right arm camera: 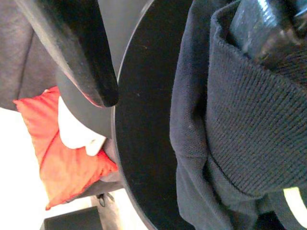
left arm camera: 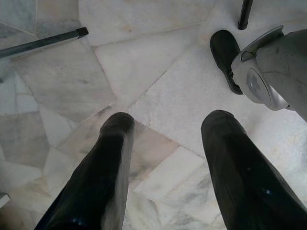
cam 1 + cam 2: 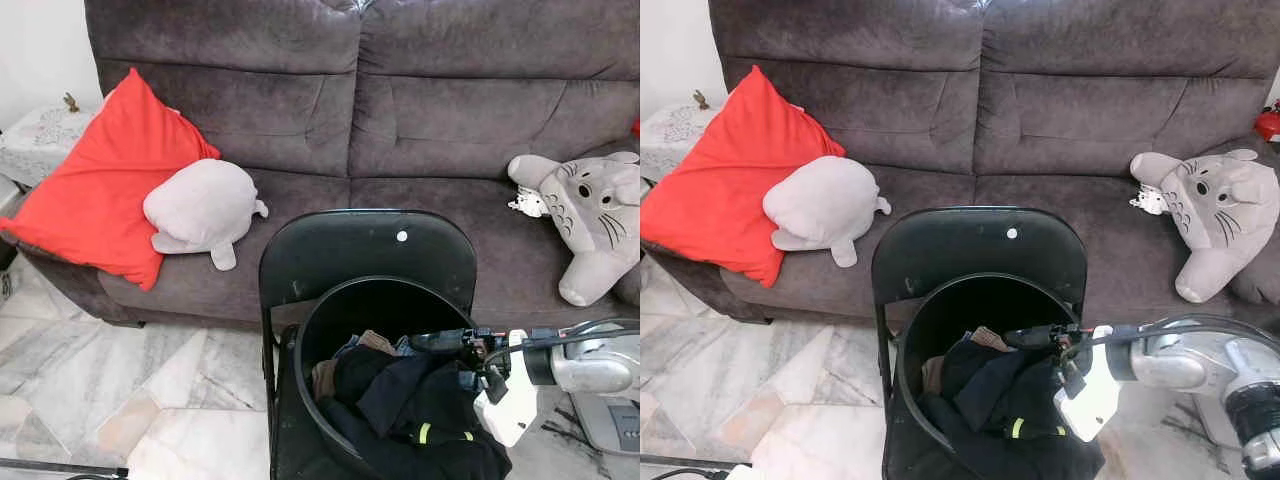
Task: Hang hanger
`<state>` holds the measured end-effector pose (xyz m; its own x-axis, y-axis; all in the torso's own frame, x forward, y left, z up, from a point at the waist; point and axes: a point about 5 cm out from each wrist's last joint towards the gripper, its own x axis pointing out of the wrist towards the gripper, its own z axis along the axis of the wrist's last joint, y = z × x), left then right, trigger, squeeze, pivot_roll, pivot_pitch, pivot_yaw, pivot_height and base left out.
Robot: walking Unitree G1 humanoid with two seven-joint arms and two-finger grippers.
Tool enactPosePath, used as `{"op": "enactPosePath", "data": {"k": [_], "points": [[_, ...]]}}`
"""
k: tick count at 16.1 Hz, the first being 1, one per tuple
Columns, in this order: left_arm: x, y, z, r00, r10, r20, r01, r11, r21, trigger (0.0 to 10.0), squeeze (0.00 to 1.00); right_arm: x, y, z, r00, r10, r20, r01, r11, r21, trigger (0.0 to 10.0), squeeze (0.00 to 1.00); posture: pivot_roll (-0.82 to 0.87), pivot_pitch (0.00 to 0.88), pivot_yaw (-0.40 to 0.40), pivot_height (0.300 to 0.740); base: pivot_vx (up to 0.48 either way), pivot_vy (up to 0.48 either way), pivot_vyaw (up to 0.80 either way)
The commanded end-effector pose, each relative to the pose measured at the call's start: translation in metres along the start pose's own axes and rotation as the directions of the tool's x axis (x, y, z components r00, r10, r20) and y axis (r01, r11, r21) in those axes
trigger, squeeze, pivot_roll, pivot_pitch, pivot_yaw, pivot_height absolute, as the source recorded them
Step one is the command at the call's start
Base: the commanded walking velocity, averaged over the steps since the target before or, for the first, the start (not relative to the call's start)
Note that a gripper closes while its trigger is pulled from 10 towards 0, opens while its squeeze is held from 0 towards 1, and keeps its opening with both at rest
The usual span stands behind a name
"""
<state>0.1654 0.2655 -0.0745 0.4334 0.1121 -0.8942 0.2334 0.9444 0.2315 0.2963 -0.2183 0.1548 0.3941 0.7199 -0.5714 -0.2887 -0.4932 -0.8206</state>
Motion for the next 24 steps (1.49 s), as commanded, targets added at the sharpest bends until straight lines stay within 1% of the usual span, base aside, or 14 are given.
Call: {"op": "enactPosePath", "data": {"k": [1,4,8,9,10,11,12,13,17,19,20,21,23,24], "points": [[-0.001,0.0,-0.01,1.0,0.002,-0.03,-0.002,1.0,-0.003,10.0,0.0,-0.004,-0.004,-0.002,1.0,-0.006,-0.011,0.006,0.999,-0.032,10.0,0.0,-0.12,0.137,0.04,0.74,0.0,0.0,0.0],[-0.001,0.001,-0.009,1.0,0.002,-0.03,-0.002,1.0,-0.001,10.0,0.0,0.002,0.01,0.009,0.998,0.017,0.058,-0.017,1.0,0.008,10.0,0.0,-0.12,0.141,0.041,0.74,0.0,0.0,0.0],[-0.001,0.001,-0.009,1.0,0.006,-0.03,-0.006,1.0,0.003,10.0,0.0,0.008,0.012,0.007,0.999,-0.025,0.039,0.025,1.0,-0.008,9.6,0.0,-0.11,0.144,0.042,0.74,0.0,0.0,0.0],[-0.001,0.001,-0.009,1.0,0.007,-0.03,-0.007,1.0,0.003,10.0,0.0,0.009,0.012,0.006,0.999,-0.033,0.035,0.034,0.999,-0.012,3.2,0.0,-0.11,0.144,0.044,0.74,0.0,0.0,0.0],[-0.001,0.002,-0.009,1.0,0.008,-0.03,-0.008,1.0,0.004,10.0,0.0,0.009,0.012,0.007,0.999,-0.037,0.039,0.038,0.999,-0.016,0.0,0.0,-0.11,0.144,0.044,0.74,0.0,0.0,0.0],[-0.001,0.002,-0.009,1.0,0.009,-0.03,-0.009,1.0,0.004,10.0,0.0,0.009,0.011,0.007,0.998,-0.039,0.042,0.04,0.999,-0.022,0.0,0.0,-0.11,0.144,0.043,0.74,0.0,0.0,0.0],[-0.001,0.002,-0.009,1.0,0.01,-0.03,-0.01,1.0,0.004,10.0,0.0,0.01,0.01,0.008,0.998,-0.044,0.05,0.045,0.999,-0.029,2.9,0.0,-0.11,0.144,0.043,0.74,0.0,0.0,0.0],[-0.001,0.002,-0.009,1.0,0.01,-0.03,-0.01,1.0,0.004,10.0,0.0,0.011,0.011,0.01,0.997,-0.038,0.063,0.039,0.999,-0.027,10.0,0.0,-0.11,0.144,0.043,0.74,0.0,0.0,0.0],[-0.001,0.001,-0.009,0.999,0.004,-0.033,-0.004,1.0,0.019,10.0,0.0,0.013,0.021,0.016,0.991,-0.015,0.129,0.01,0.999,0.037,10.0,0.0,-0.12,0.148,0.042,0.74,0.0,0.0,0.0],[-0.001,0.001,-0.009,0.999,0.005,-0.035,-0.004,1.0,0.018,10.0,0.0,0.018,0.031,0.022,0.986,0.05,0.16,-0.057,0.998,0.039,1.7,0.0,-0.11,0.148,0.041,0.74,0.0,0.0,0.0],[-0.001,0.001,-0.009,0.999,0.007,-0.035,-0.006,1.0,0.016,10.0,0.0,0.019,0.031,0.02,0.987,0.059,0.147,-0.064,0.998,0.03,1.5,0.0,-0.11,0.148,0.042,0.74,0.0,0.0,0.0],[-0.001,0.002,-0.009,0.999,0.009,-0.035,-0.008,1.0,0.015,10.0,0.0,0.019,0.031,0.018,0.989,0.066,0.131,-0.069,0.997,0.02,9.9,0.0,-0.11,0.148,0.042,0.74,0.0,0.0,0.0],[-0.001,0.002,-0.009,0.999,0.009,-0.035,-0.008,1.0,0.015,10.0,0.0,0.019,0.031,0.018,0.989,0.067,0.131,-0.07,0.997,0.018,9.9,0.0,-0.11,0.148,0.042,0.74,0.0,0.0,0.0],[-0.001,0.002,-0.009,0.999,0.009,-0.035,-0.008,1.0,0.016,10.0,0.0,0.019,0.032,0.018,0.988,0.077,0.131,-0.08,0.997,0.018,4.9,0.0,-0.11,0.149,0.043,0.74,0.0,0.0,0.0]]}}
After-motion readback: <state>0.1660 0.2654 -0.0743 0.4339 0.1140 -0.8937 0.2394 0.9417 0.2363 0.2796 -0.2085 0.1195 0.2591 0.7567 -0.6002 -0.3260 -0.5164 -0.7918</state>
